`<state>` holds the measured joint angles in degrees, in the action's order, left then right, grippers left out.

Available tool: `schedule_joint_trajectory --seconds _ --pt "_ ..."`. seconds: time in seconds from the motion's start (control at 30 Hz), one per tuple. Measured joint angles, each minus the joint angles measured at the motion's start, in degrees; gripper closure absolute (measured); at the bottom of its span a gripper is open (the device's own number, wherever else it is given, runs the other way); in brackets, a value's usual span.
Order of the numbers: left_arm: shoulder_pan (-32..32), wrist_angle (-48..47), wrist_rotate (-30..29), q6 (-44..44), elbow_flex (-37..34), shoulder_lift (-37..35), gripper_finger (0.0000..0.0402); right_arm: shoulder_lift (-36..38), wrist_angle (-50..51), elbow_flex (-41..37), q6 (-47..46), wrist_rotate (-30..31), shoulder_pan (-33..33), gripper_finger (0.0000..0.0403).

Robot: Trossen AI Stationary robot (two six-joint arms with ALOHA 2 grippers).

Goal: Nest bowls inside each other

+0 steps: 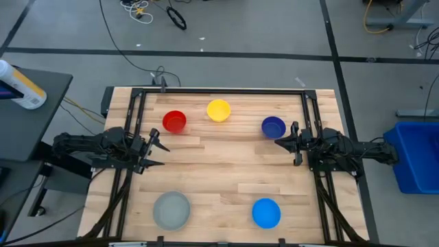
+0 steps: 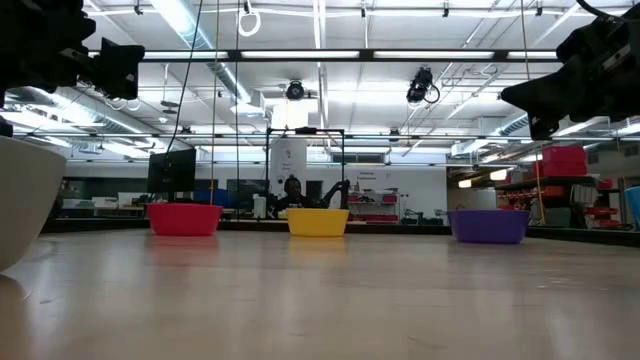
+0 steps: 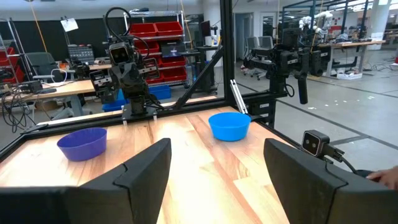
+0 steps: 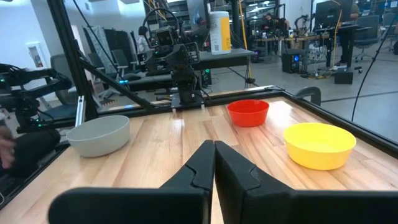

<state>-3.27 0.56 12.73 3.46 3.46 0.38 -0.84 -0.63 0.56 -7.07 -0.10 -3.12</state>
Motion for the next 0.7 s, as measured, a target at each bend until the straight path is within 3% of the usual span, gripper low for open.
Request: schedule_joint_trajectory --seconds 0.1,0.4,0.7 --pt "0.0 0.2 0.0 0.23 0.0 -0.01 0.0138 0.0 0.0 0.0 0.0 0.0 0.0 0.0383" --pt "0.01 7.37 -0.06 12.15 0.0 -0.02 0.0138 -0.01 -0.01 0.0 -0.01 0.0 -0.01 0.0383" --pt "0.0 7.24 -0.04 14.8 0.0 -0.02 0.0138 -0.01 0.0 0.0 0.0 0.0 0.01 0.0384"
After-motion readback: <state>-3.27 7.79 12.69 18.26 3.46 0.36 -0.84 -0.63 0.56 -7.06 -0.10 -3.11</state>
